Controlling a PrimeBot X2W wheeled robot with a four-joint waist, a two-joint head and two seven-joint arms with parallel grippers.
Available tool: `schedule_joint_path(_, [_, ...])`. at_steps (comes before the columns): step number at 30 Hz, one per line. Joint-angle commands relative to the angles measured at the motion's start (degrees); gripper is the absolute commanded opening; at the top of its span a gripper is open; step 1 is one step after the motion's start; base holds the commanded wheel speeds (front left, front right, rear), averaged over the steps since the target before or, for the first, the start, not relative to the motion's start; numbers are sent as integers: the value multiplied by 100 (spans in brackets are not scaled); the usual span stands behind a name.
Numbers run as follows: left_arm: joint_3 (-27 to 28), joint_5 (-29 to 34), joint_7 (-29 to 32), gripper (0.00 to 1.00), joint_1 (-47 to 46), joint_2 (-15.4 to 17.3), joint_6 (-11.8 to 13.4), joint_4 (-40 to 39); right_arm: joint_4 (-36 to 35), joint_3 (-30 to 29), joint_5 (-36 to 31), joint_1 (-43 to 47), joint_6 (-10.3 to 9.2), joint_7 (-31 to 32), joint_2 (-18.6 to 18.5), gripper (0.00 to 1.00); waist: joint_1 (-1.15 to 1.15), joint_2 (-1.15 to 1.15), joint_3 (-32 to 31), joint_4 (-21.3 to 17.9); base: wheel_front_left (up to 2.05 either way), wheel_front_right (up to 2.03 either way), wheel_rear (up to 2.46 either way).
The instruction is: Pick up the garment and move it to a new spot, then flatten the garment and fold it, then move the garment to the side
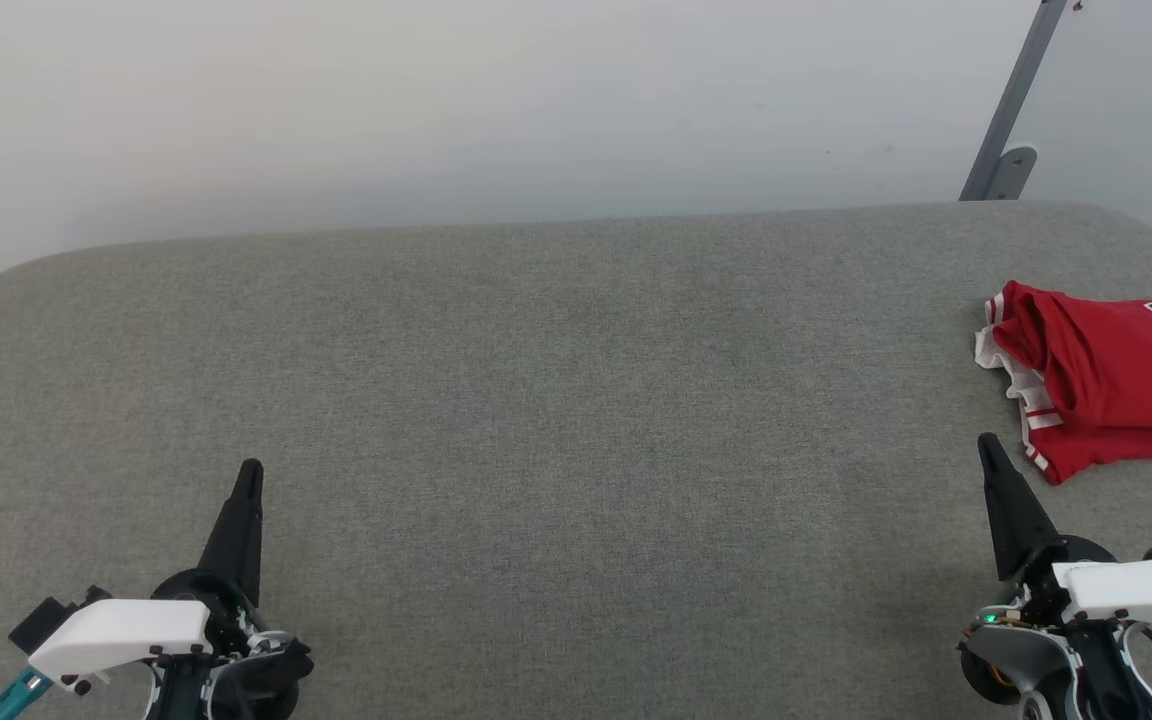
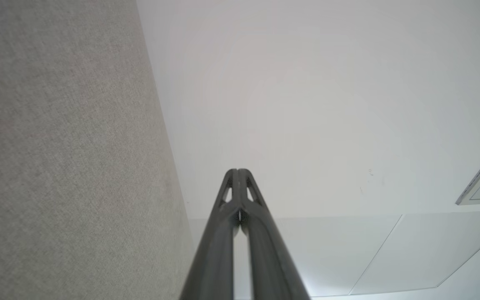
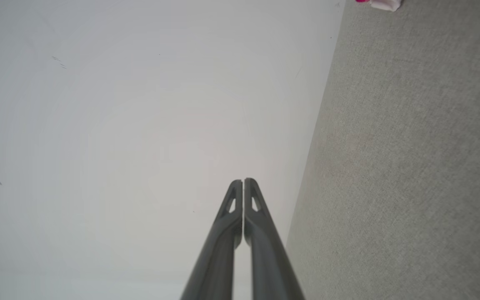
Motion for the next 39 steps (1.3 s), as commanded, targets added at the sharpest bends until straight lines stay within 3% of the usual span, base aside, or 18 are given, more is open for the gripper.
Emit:
schedule_joint_path(1, [3, -12, 13, 0, -68, 0, -30, -1, 11, -4, 22, -24, 0, 13, 7, 0, 0, 0, 0, 0, 0, 0, 0])
schedule_joint_path(39, [8, -8, 13, 0, -68, -2, -31, -1, 11, -2, 23, -23, 0, 12, 7, 0, 0, 0, 0, 0, 0, 0, 0])
